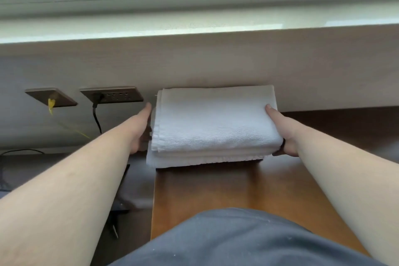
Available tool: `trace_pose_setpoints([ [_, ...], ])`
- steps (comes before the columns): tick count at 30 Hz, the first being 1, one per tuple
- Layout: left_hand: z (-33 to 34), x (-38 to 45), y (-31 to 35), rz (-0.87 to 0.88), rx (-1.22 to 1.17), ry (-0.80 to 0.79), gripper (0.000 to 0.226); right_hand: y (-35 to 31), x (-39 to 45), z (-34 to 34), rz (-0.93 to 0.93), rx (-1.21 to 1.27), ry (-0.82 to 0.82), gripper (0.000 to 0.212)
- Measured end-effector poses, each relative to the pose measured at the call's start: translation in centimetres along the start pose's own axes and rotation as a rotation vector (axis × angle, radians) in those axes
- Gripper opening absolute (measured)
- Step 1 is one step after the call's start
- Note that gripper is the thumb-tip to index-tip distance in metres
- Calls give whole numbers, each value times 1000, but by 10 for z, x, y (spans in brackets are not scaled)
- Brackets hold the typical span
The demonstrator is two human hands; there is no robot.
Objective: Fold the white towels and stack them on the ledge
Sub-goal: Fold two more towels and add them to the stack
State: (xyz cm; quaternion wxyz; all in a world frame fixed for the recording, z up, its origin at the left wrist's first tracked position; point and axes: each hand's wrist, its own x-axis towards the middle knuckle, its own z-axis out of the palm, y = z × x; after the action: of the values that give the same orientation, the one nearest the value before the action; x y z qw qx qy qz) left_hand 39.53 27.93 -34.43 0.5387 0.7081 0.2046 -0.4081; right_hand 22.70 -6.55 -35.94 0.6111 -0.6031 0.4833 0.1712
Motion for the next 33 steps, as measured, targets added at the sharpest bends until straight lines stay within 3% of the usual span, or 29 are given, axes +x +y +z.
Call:
trace_pose_setpoints([
  [2, 14, -9, -1, -14, 21, -126, 97, -4, -1, 1, -19, 3, -5, 69],
  [4, 26, -14, 0, 25, 84, -82, 109, -7, -3, 2, -28, 30, 6, 66],
  [6, 30, -11, 0, 122, 146, 34, 95, -10, -5, 3, -33, 66, 12, 64],
  [9, 26, -6, -1, 175, 49, 117, 65, -15, -7, 6, -57, 114, -2, 66],
  [11, 24, -8, -1, 185, 54, 140, 60, -18, -10, 7, -59, 99, -1, 68],
  [13, 27, -8, -1, 144, 201, 191, 77, -20, -13, 9, -42, 32, 45, 75],
  [15, 34, -7, -3, 153, 344, 347, 95, -20, -13, 14, -146, -84, 221, 81],
  [16, 38, -8, -5, 249, 422, 461, 95, -21, -15, 16, -272, -141, 331, 77],
  [18, 52, -19, -6, 669, 708, 650, 81, -24, -26, 23, -613, -288, 515, 61],
  [20, 72, -31, -12, 1074, 1048, 546, 75, -26, -39, 33, -934, -589, 593, 55],
  [22, 91, -36, -24, 1195, 1370, 302, 87, -21, -43, 47, -1081, -917, 499, 61],
  [25, 101, -29, -35, 1066, 1636, 226, 104, -13, -36, 58, -932, -1228, 317, 75],
  [29, 86, -23, -31, 903, 1715, 316, 107, -15, -26, 51, -754, -1212, 308, 92],
  [31, 84, -28, -26, 911, 1679, 279, 97, -26, -22, 57, -738, -1181, 319, 97],
  [33, 90, -32, -9, 1008, 1568, 286, 87, -41, -17, 68, -793, -1182, 306, 89],
])
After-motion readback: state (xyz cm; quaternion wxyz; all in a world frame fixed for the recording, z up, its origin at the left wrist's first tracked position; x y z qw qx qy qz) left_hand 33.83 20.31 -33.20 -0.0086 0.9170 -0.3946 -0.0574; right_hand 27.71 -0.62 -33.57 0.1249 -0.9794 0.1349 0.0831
